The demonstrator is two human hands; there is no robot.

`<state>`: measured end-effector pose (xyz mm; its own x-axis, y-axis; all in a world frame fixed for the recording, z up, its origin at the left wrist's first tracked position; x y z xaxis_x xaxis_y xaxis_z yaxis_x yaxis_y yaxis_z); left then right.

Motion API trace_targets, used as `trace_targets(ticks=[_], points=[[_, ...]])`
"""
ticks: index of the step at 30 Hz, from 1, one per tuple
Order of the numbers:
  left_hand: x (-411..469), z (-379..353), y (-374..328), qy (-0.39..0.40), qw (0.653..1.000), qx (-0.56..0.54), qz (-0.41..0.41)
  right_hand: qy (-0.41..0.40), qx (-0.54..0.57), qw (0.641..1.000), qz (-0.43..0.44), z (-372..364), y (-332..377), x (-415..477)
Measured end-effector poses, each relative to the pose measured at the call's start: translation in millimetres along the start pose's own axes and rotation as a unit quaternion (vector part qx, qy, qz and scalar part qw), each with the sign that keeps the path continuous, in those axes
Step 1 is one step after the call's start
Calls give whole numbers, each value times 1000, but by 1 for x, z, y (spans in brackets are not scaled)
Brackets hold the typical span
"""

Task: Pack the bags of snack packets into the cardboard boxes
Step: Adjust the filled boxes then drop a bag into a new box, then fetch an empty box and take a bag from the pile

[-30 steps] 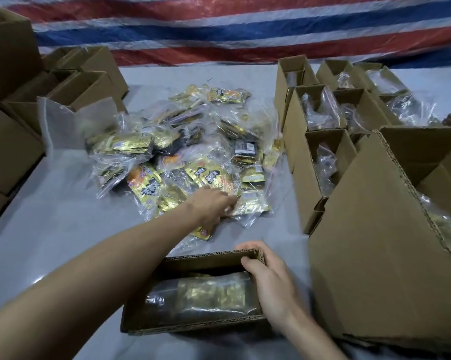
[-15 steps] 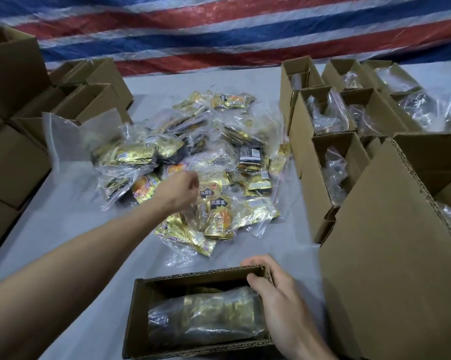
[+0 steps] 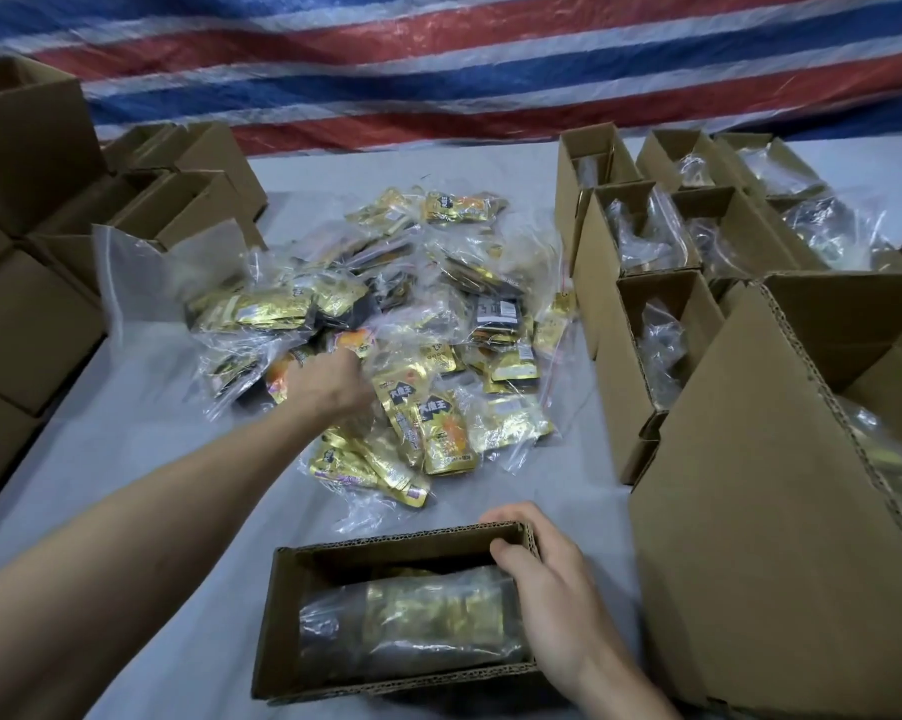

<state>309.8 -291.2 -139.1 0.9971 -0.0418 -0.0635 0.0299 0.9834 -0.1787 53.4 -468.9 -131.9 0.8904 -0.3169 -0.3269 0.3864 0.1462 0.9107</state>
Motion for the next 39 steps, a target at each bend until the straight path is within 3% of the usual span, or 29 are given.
trace_targets(ticks=[6,10,14,19,28,32,39], points=[[-31,26,-17,29,969,-241,34,-19,11,1000,17,-4,0,2],[-50,46,-28,117,907,-405,28,-31,13,999,15,-4,1,5],[-64,73,-35,131,905,-404,-30,-27,-1,1000,15,-3,1,6],[-84,122,-41,95,923,-362,-92,-33,-4,999,1,-3,2,6],[-151,224,-49,88,830,-524,-170,-12,-24,1000,-10,-3,9,11],[-167,251,-42,70,825,-525,-199,-11,-27,999,-17,-2,11,9],[-195,251,-38,137,808,-503,-274,2,-37,999,-14,-1,20,5]])
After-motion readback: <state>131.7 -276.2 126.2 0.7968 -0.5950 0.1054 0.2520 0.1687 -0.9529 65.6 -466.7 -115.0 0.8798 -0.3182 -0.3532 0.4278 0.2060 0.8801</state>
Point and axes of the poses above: each hand's wrist, its own x-axis towards the middle knuckle, its own z-axis out of the back of the hand, y = z × x, the point moved 4 cm from there along x, towards the middle knuckle, and after that the axes turned 8 degrees about -y, right-handed, at the moved point
